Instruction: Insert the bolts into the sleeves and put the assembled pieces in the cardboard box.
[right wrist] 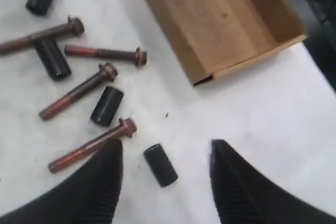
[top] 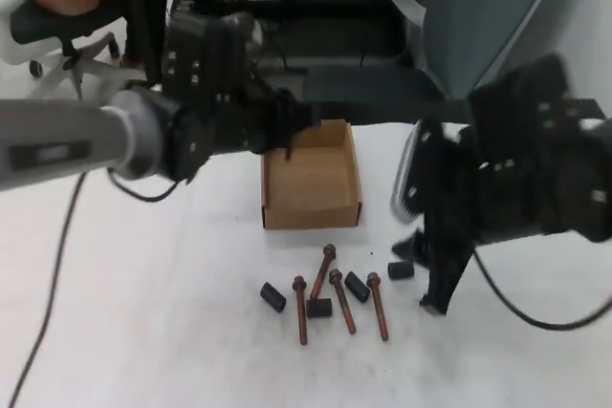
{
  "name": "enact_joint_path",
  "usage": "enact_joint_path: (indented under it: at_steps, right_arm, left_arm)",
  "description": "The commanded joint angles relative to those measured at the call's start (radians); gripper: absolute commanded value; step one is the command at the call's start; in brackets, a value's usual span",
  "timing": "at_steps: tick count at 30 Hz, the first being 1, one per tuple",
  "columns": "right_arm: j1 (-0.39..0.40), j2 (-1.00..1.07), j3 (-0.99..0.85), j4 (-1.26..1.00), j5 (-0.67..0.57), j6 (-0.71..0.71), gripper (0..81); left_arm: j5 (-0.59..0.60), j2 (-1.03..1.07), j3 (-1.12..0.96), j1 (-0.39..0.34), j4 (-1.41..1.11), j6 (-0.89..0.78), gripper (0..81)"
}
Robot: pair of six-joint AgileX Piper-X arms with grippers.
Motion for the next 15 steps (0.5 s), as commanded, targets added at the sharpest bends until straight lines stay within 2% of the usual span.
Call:
enact_joint_path:
  at_steps: [1, 3, 5, 7, 9, 10, 13, 15]
  right_arm:
    - [-0.003, 0.091, -0.042, 0.046, 0.032, -0.129, 47.7]
    - [-0.003, 0.142, -0.055, 0.023, 0.062, -0.153, 47.7]
    - [-0.003, 0.185, -0.07, -0.007, 0.078, -0.147, 47.7]
    - [-0.003, 0.232, -0.091, -0.013, 0.075, -0.16, 47.7]
    - [-0.003, 0.262, -0.106, 0.003, 0.085, -0.216, 47.6]
    - [-0.003, 0.274, -0.109, 0.003, 0.104, -0.246, 46.3]
    - [-0.003, 0.295, -0.115, 0.018, 0.16, -0.329, 36.5]
    - [-0.003, 0.298, -0.115, 0.018, 0.162, -0.345, 29.4]
  left_arm:
    - [0.028, 0.061, -0.073, 0.002, 0.046, -0.032, 0.6]
    - [0.028, 0.092, -0.096, 0.002, 0.037, -0.023, 6.3]
    - [0.026, 0.119, -0.11, 0.002, 0.009, -0.019, 17.5]
    - [0.027, 0.141, -0.116, 0.002, -0.029, -0.022, 36.4]
    - [0.042, 0.144, -0.117, 0.002, -0.027, -0.022, 61.9]
    - [0.043, 0.144, -0.117, 0.002, -0.015, -0.022, 70.0]
    - [0.049, 0.138, -0.117, 0.004, 0.029, -0.022, 70.0]
    - [0.103, 0.136, -0.117, 0.014, 0.057, -0.034, 70.0]
